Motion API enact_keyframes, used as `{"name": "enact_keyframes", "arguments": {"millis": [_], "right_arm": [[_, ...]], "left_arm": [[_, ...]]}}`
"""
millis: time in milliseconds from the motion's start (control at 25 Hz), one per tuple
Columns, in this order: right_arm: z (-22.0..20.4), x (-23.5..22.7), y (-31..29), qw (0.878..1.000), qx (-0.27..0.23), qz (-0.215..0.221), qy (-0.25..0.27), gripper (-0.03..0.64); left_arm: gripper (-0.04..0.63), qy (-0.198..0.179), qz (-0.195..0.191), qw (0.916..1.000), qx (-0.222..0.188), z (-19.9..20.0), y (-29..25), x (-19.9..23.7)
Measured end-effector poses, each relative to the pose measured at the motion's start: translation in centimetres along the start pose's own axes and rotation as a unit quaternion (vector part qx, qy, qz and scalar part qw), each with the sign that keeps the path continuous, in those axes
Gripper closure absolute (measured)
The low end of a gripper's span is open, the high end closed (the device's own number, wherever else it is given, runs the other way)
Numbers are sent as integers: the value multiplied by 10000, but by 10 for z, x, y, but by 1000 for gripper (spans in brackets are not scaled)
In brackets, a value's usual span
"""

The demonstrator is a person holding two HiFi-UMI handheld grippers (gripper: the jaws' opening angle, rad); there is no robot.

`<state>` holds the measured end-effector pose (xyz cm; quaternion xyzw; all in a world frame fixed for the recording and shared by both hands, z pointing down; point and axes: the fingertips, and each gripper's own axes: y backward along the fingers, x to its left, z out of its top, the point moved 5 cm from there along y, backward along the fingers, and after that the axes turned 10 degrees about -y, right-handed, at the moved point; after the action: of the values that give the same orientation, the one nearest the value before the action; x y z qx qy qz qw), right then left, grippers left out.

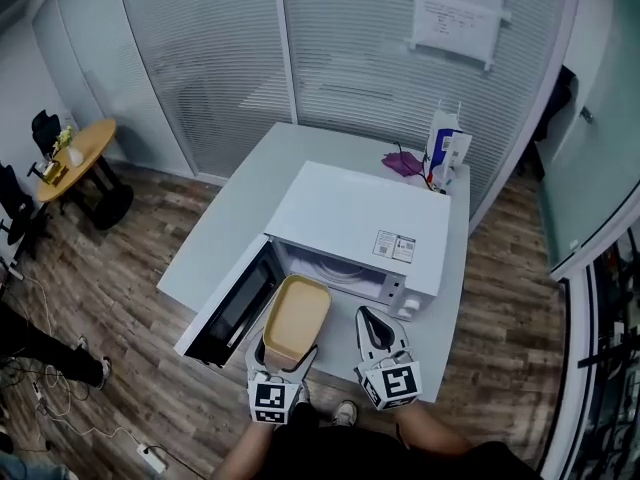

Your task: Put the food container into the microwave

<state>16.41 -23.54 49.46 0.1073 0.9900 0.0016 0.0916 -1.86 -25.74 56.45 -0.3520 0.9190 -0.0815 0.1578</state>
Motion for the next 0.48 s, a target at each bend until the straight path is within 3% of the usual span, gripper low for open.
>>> {"name": "enact_keyframes", "arguments": {"millis": [480], "right_arm": [[-57,-33,-25,9962,570,-653,-5,612]], "left_arm": [[118,-105,-602,9980,159,-33,-81,12]]}}
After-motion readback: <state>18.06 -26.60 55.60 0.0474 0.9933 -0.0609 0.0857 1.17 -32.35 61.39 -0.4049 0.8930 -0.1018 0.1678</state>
